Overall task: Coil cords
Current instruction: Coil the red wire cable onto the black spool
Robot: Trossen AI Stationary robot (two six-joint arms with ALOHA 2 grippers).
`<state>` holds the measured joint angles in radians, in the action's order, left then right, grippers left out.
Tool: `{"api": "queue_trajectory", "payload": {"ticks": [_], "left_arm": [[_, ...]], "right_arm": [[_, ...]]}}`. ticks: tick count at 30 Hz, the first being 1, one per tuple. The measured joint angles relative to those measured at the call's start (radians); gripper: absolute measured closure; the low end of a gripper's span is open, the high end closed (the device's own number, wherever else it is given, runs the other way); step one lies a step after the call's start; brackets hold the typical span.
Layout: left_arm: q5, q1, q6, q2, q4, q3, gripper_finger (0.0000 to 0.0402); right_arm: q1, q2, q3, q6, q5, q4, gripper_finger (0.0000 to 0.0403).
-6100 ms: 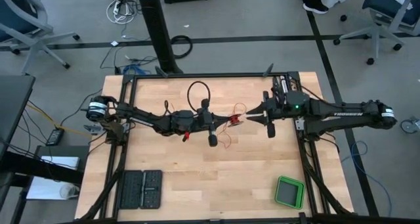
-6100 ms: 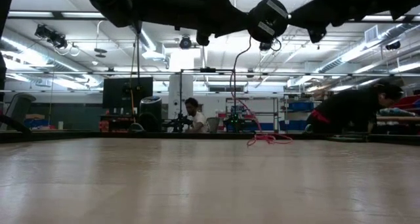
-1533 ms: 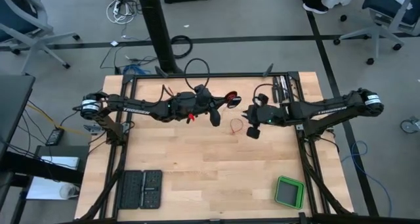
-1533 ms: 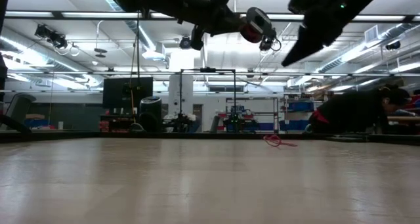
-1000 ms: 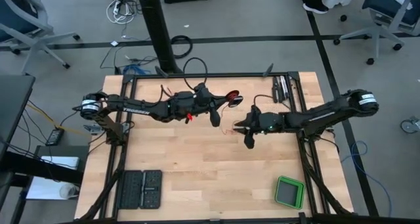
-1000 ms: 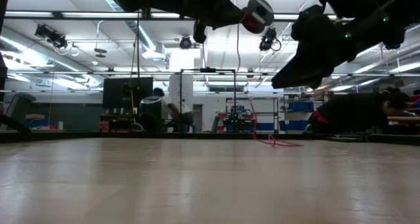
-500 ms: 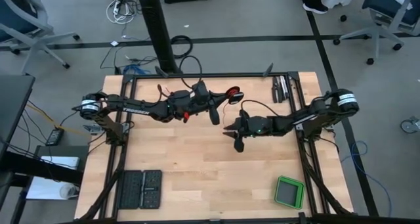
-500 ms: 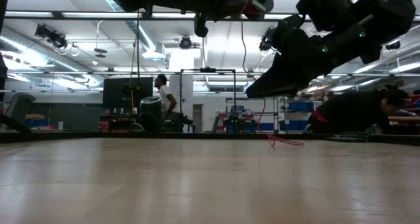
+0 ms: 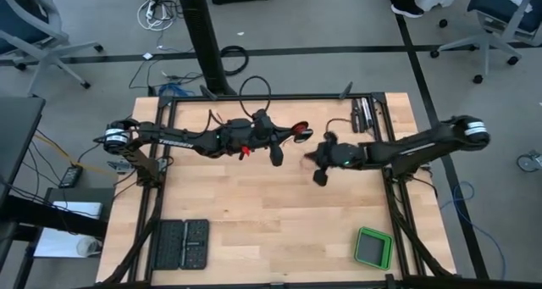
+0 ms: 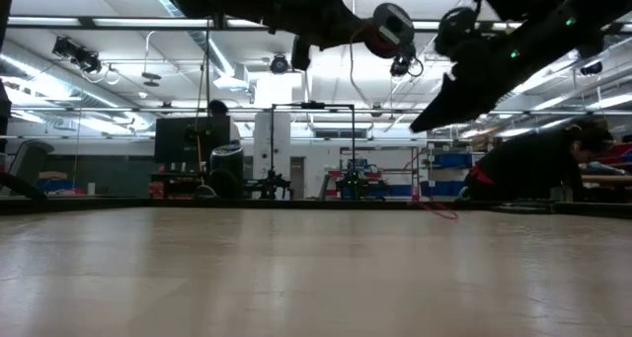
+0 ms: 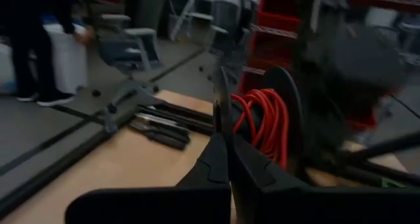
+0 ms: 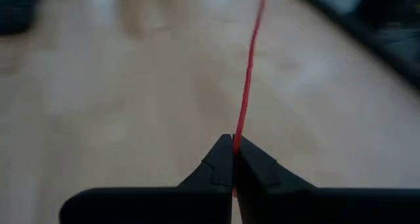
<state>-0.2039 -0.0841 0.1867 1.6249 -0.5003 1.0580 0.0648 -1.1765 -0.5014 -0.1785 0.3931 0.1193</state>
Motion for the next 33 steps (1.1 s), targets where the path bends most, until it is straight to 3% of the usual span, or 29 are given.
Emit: {"api": "queue_trajectory", "payload": {"ticks": [5, 9, 13, 21, 33], "left_arm": [[0.074, 0.0, -0.022, 0.0, 0.083, 0.0, 0.0401], [0.069, -0.001, -0.029, 0.0, 0.186, 0.0, 0.0401], [0.006, -0.002, -0.052, 0.0, 0.233, -0.001, 0.0401], [-0.019, 0.0, -0.053, 0.0, 0.148, -0.001, 0.0401], [-0.03, 0.002, -0.078, 0.0, 0.07, -0.001, 0.0401]], "right_arm": [[-0.015, 0.251, 0.0, 0.016, 0.186, -0.233, 0.04], [-0.021, 0.452, -0.002, 0.068, 0.201, -0.256, 0.0401], [-0.023, 0.573, -0.033, 0.101, 0.177, -0.254, 0.0401], [-0.02, 0.579, -0.063, 0.086, 0.156, -0.361, 0.0402], [0.047, 0.524, -0.011, -0.178, 0.139, -0.422, 0.0403]]}}
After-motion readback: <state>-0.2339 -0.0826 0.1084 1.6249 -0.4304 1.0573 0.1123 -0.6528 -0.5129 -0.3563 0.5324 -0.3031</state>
